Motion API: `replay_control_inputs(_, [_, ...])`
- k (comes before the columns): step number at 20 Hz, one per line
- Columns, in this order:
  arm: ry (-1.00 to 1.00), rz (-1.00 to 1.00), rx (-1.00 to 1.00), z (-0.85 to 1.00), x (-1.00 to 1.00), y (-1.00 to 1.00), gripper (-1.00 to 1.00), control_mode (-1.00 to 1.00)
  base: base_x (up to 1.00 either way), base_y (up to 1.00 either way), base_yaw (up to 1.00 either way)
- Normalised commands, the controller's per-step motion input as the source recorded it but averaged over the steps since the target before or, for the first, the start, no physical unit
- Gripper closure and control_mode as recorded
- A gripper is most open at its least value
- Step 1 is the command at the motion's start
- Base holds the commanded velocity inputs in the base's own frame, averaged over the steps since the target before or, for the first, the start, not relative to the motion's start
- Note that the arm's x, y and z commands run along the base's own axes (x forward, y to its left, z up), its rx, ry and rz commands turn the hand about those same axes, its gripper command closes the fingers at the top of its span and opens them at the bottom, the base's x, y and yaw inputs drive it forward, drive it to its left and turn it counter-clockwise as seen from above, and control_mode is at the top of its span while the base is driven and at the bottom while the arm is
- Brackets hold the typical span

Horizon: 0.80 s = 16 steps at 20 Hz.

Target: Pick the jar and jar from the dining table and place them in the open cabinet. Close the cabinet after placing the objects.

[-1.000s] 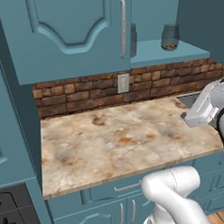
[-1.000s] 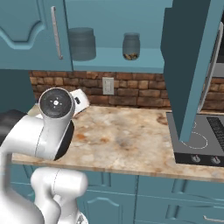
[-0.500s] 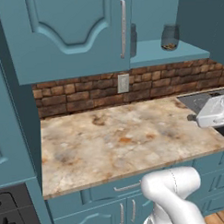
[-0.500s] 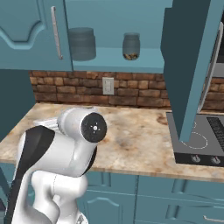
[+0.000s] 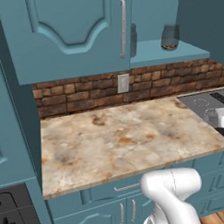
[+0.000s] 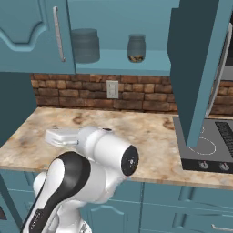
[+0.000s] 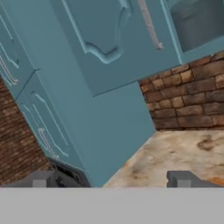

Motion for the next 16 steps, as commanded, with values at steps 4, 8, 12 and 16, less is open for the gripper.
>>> replay_control_inputs(4, [-0.02,0.01,0.13,-0.15,-0.22,-0.31,-1.0,-1.0,0.0,0.0,0.0])
replay_control_inputs(8, [-0.01,0.01,0.23,-0.03,-0.16,-0.44,-1.0,-1.0,0.0,0.0,0.0])
replay_control_inputs(12, [0.0,0.01,0.33,-0.08,-0.1,-0.71,-1.0,-1.0,0.0,0.0,0.0])
replay_control_inputs(16, [0.0,0.0,0.32,0.0,-0.1,-0.77,-1.0,-1.0,0.0,0.0,0.0])
